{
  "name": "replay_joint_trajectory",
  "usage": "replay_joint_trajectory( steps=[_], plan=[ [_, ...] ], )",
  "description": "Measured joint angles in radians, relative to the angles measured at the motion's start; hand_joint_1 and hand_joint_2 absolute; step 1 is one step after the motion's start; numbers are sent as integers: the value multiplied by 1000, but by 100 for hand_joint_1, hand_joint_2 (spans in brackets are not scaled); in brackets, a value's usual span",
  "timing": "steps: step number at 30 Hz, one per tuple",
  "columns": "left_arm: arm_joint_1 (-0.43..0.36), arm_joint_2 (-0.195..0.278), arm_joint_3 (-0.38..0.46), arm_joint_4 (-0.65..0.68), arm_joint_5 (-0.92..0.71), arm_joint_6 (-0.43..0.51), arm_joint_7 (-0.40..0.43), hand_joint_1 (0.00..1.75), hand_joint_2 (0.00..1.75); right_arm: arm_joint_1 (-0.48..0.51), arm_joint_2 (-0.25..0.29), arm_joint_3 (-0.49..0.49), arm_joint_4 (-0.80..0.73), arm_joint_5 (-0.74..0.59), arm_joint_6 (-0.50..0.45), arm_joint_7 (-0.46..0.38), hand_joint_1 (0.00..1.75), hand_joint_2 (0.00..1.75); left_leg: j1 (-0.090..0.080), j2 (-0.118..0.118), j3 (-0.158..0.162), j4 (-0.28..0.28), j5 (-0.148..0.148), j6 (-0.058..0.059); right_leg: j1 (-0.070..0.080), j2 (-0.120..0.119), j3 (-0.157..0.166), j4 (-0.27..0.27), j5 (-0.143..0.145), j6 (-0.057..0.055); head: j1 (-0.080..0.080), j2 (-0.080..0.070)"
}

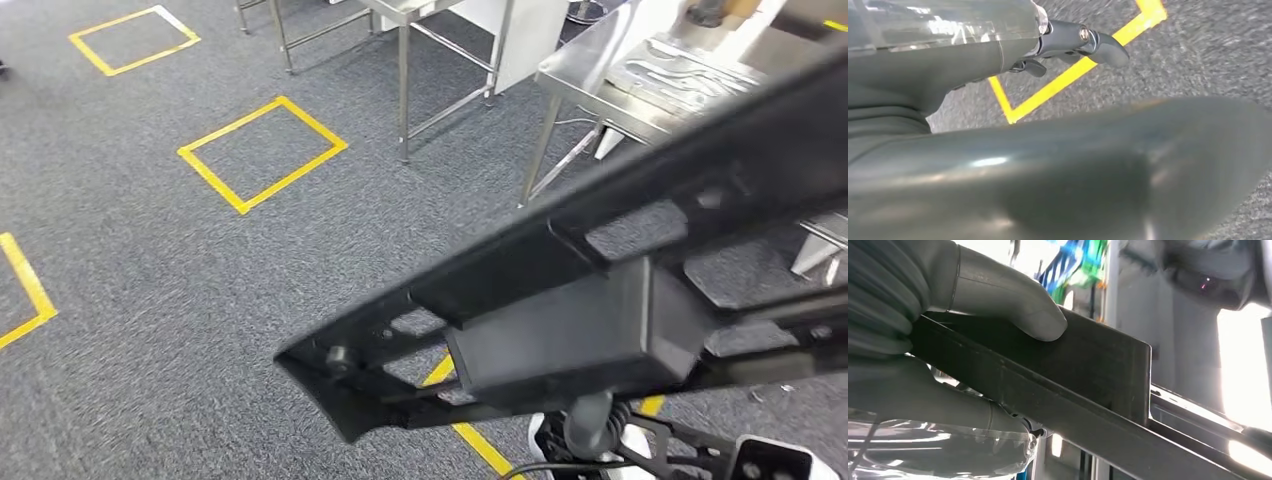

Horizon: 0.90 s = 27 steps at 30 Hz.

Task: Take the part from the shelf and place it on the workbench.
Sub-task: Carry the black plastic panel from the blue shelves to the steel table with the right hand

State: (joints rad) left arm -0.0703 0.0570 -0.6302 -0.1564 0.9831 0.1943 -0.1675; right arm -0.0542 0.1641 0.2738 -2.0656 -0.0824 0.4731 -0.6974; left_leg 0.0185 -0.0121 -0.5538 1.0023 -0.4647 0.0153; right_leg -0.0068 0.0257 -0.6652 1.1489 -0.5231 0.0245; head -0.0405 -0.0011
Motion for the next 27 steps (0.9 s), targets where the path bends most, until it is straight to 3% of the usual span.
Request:
replay_joint_trajectory(
  steps=[2, 3, 4, 5, 7, 9, 11, 12, 14, 16, 18, 19, 20, 22, 23, 25, 27],
  plan=[
    [1, 1, -6, 0, -3, -8, 3, 0, 0, -28, -8, 4, 35, 0, -48, 0, 175, 175, -4, 27, -2, 0, -1, 3, -3, -16, -60, 124, -49, 6, 0, 0],
    [1, 1, -11, 0, -6, -9, 8, 0, 0, -39, -15, 5, 53, -4, -61, 0, 175, 175, -6, 40, -3, 1, -1, 3, -4, -18, -70, 148, -50, 7, 0, 0],
    [-1, 1, -16, 0, -8, -8, 13, 0, 0, -48, -22, 5, 69, -9, -66, 1, 175, 175, -7, 51, -3, 1, -1, 3, -5, -21, -59, 131, -32, 6, 0, 0],
    [-3, 0, -20, 0, -10, -6, 17, 0, 0, -57, -29, 5, 84, -15, -65, 1, 175, 175, -7, 61, -2, 1, -2, 2, -5, -27, -30, 78, -2, 4, 0, 0],
    [-5, -1, -23, 0, -7, -1, 21, 0, 0, -71, -37, 6, 102, -24, -49, 1, 175, 175, -10, 77, 2, 2, -5, -3, 3, -62, 48, -63, 50, -7, 0, 0],
    [-4, -3, -23, 0, -1, 2, 21, 0, 0, -81, -39, 6, 112, -27, -32, 1, 175, 175, -14, 91, 4, 3, -9, -12, 12, -84, 82, -132, 63, -19, 0, 0],
    [-5, -5, -23, 0, 2, 3, 23, 0, 0, -87, -41, 8, 120, -28, -24, 0, 175, 175, -15, 106, 9, 2, -12, -22, 14, -67, 81, -138, 63, -29, 0, 0],
    [-6, -6, -23, 0, 3, 3, 23, 0, 0, -89, -42, 8, 124, -29, -23, 0, 175, 175, -14, 99, 10, 6, -17, -28, 11, -58, 83, -142, 66, -33, 0, 0],
    [-6, -7, -24, 0, 3, 2, 23, 0, 0, -94, -45, 9, 128, -33, -25, 0, 175, 175, -10, 61, -12, 61, -53, -38, 5, -41, 88, -149, 70, -45, 0, 0],
    [-1, -8, -26, 0, 2, 2, 23, 0, 0, -95, -47, 12, 131, -36, -25, 0, 175, 175, -7, 28, -74, 188, -115, -44, 4, -24, 88, -149, 70, -51, 0, 0],
    [3, -9, -30, 0, 2, 2, 24, 0, 0, -91, -51, 14, 133, -38, -25, 0, 175, 175, -6, 23, -128, 288, -140, -48, 4, 0, 89, -148, 70, -53, 0, 0],
    [5, -9, -31, 0, 2, 3, 24, 0, 0, -89, -53, 14, 134, -38, -25, 0, 175, 175, -5, 22, -131, 286, -123, -50, 4, 13, 90, -147, 69, -52, 0, 0],
    [5, -9, -32, 0, 2, 3, 24, 0, 0, -87, -55, 14, 134, -39, -25, 0, 175, 175, -3, 19, -115, 243, -88, -50, 3, 27, 92, -146, 68, -50, 0, 0],
    [7, -8, -34, 0, 2, 3, 25, 0, 0, -86, -59, 15, 135, -39, -25, 0, 175, 175, 2, -12, -57, 106, -16, -49, 2, 51, 93, -139, 63, -42, 0, 0],
    [7, -8, -35, 1, 1, 3, 26, 0, 0, -86, -60, 15, 135, -39, -25, 0, 175, 175, 4, -29, -35, 55, 0, -46, 2, 62, 90, -136, 61, -37, 0, 0],
    [5, -9, -38, 1, 1, 3, 28, 0, 0, -85, -63, 16, 135, -38, -24, 0, 175, 175, 3, -44, -19, 21, -3, -36, 2, 80, 82, -132, 61, -25, 0, 0],
    [1, -11, -40, 1, 2, 3, 29, 0, 0, -83, -66, 17, 134, -37, -24, 0, 175, 175, 4, -27, -16, 14, 0, -23, 0, 84, 77, -131, 61, -13, 0, 0]
  ],
)
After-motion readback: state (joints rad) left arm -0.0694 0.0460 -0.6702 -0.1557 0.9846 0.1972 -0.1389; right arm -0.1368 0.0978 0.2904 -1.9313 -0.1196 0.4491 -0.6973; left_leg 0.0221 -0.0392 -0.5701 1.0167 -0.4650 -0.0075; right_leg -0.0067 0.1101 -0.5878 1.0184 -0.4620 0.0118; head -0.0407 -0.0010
